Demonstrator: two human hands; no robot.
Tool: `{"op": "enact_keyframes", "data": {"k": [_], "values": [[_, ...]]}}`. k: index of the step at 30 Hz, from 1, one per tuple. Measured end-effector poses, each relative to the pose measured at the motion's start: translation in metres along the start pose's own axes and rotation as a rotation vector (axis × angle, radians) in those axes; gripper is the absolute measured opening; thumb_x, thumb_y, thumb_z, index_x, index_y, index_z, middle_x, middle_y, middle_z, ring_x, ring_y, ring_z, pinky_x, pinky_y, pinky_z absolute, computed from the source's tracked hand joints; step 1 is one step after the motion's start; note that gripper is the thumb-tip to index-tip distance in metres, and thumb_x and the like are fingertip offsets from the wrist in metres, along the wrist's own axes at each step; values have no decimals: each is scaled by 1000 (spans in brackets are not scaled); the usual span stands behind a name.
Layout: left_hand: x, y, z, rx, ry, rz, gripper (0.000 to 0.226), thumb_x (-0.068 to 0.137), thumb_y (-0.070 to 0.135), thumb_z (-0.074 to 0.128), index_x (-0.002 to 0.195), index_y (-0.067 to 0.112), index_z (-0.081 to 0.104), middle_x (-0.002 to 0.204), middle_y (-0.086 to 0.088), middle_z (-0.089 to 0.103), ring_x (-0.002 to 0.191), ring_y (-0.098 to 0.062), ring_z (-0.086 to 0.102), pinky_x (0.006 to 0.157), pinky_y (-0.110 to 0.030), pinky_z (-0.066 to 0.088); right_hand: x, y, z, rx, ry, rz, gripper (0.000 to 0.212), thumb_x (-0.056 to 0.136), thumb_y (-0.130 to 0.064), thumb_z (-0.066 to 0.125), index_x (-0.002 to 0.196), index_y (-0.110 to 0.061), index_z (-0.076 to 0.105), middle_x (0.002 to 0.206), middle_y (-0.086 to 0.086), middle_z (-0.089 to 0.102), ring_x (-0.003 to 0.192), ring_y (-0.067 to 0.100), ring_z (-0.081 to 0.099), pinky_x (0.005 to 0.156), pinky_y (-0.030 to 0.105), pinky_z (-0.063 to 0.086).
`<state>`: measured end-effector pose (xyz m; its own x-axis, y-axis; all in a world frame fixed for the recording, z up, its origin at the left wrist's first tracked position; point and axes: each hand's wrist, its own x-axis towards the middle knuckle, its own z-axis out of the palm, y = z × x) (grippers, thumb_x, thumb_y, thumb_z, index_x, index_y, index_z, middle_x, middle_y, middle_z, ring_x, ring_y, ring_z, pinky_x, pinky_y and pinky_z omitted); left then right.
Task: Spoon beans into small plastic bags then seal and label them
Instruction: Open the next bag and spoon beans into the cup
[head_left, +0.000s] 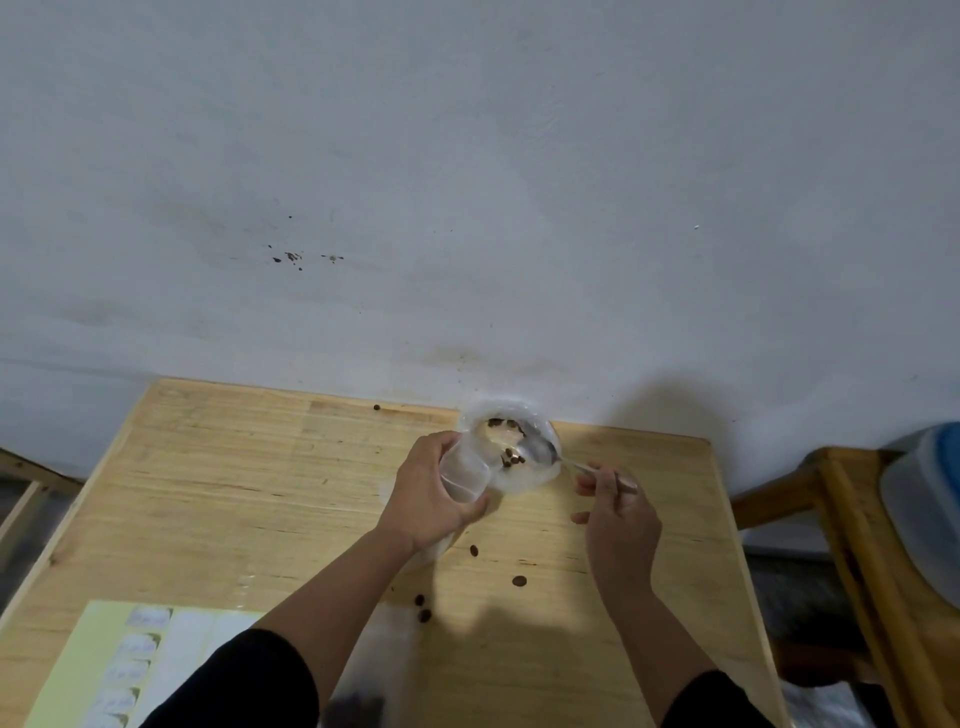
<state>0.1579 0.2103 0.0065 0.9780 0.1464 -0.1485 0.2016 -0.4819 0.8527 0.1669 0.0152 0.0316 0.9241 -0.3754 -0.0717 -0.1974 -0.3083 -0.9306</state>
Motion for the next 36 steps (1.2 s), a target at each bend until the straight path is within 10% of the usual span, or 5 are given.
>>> {"op": "enact_keyframes", "data": {"k": [20, 36], "values": [[3, 3, 2, 25, -27, 5, 82, 61, 43, 83, 128, 20, 42, 117, 15, 43, 103, 1, 44, 73, 7, 31, -7, 4, 23, 432, -24, 491, 19, 97, -19, 46, 91, -13, 63, 89, 9, 70, 82, 18, 68, 56, 25, 54], [4, 6, 1, -4, 40, 30, 83, 61, 38, 84, 130, 18, 42, 120, 12, 44, 107, 0, 42, 76, 2, 30, -34, -38, -11, 197, -192, -54, 19, 94, -11, 51, 97, -14, 69, 79, 3, 69, 64, 8, 63, 46, 17, 48]]}}
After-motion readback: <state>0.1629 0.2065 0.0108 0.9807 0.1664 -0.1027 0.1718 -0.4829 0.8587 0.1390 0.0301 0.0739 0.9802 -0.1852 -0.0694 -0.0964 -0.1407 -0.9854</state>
